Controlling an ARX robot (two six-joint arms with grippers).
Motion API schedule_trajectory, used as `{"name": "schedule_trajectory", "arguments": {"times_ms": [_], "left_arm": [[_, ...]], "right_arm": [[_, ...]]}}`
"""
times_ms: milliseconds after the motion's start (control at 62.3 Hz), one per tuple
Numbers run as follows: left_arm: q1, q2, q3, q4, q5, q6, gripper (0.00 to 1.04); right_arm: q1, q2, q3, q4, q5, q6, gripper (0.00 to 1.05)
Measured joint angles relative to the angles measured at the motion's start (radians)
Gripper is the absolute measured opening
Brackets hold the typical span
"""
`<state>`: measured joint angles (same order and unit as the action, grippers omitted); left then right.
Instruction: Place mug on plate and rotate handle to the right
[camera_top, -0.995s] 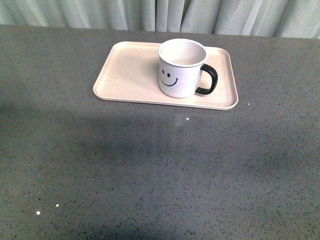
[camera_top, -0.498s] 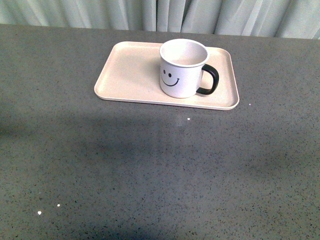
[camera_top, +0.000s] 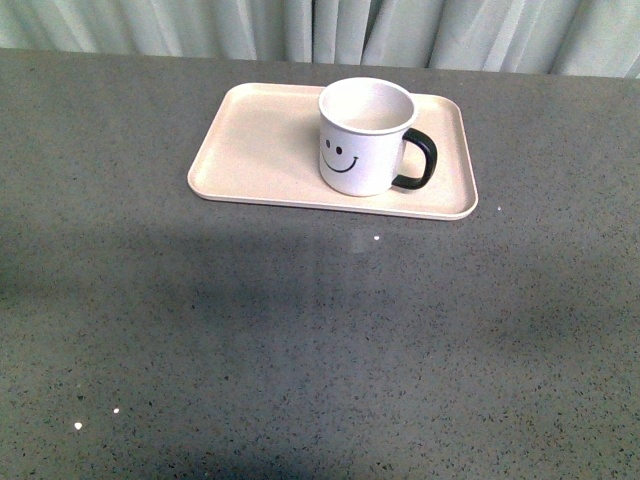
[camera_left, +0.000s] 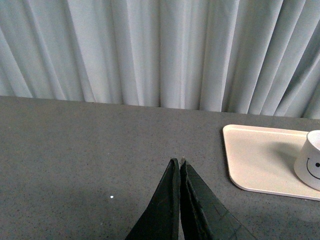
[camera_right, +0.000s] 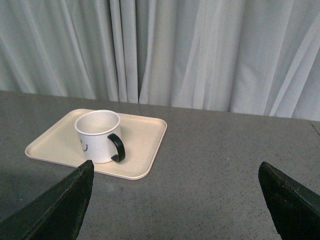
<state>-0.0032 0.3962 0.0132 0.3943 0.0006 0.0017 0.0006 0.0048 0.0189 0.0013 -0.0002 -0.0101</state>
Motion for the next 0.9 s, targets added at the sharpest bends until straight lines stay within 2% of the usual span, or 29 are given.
{"name": "schedule_trajectory", "arguments": {"times_ms": [658,754,899], "left_arm": [[0.0,-0.217,0.0,-0.215,0.0,0.0,0.01],[0.0,-0.343,0.0,-0.372,0.0,0.0,0.01],[0.0,-0.379,0.0,-0.394,0.0,0.0,0.01]], "right_arm": [[0.0,0.0,0.0,0.0,0.0,0.0,0.96],[0.0,0.0,0.0,0.0,0.0,0.0,0.96],[0.0,0.0,0.0,0.0,0.0,0.0,0.96]]}}
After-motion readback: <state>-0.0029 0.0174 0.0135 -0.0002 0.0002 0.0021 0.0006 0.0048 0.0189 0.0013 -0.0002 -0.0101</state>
